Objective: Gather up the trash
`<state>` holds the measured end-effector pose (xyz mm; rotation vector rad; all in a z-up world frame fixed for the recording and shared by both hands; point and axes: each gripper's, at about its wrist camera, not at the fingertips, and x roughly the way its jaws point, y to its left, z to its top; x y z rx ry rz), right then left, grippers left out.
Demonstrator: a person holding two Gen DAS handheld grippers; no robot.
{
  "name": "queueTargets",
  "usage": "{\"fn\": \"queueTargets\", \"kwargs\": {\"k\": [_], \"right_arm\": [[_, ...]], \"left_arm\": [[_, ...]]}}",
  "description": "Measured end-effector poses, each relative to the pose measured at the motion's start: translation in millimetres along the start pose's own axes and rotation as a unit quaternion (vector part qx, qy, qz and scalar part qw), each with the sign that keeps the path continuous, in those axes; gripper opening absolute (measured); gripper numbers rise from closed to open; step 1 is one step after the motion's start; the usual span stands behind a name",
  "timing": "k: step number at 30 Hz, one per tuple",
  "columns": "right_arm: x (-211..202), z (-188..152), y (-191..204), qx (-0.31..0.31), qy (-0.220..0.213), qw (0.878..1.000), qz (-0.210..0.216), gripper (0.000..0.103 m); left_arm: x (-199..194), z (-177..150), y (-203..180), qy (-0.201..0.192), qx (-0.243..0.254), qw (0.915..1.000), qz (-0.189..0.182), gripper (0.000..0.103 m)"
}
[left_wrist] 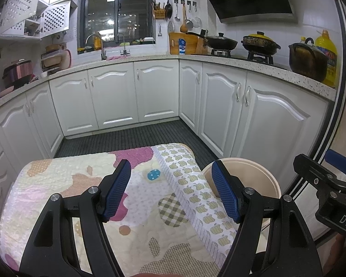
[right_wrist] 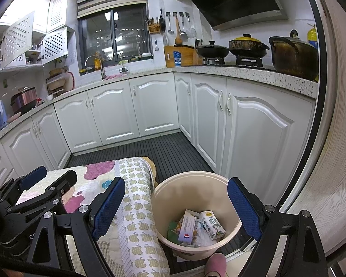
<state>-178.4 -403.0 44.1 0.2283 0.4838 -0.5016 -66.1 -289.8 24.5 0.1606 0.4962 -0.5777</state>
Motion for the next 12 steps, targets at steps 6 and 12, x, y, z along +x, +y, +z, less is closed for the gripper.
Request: {"fn": "queueTargets", "kwargs": {"k": [6,12], "right_arm": [[3.9,-0.4,0.2,-0.002,0.007,1.0,-0.001,0.089],[8.7,-1.2,8.1,-0.01,0.017,1.0,0.004,0.089]], "left_arm": [[3.1,-1.9,0.6,0.006,0.0,1.0,-0.006,0.072],[4.6,-6.4,11.0,0.015,-0.004,0.9998,-0.011,0.072]]}}
